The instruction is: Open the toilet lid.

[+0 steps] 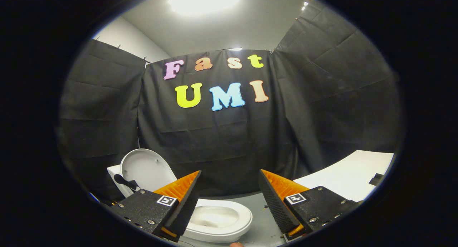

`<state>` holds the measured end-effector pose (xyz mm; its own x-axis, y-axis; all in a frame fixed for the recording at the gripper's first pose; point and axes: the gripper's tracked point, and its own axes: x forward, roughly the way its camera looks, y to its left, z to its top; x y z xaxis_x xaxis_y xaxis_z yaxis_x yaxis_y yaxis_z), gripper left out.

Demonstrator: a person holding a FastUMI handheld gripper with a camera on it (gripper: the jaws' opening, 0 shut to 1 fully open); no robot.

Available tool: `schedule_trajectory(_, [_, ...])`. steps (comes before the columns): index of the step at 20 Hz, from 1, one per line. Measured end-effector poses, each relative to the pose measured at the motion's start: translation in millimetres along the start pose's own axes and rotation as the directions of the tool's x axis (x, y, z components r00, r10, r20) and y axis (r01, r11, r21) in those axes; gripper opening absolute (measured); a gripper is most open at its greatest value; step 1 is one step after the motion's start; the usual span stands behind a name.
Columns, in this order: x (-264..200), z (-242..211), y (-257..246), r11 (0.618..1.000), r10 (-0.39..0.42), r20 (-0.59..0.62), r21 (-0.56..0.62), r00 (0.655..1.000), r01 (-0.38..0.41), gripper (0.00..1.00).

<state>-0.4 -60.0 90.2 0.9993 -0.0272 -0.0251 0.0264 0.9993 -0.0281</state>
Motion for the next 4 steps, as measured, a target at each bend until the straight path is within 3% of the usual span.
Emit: schedule_trajectory(4, [-0.7, 0.2, 4.4, 1.0, 0.012, -0.005, -0.007, 1.0, -0.012, 0.95])
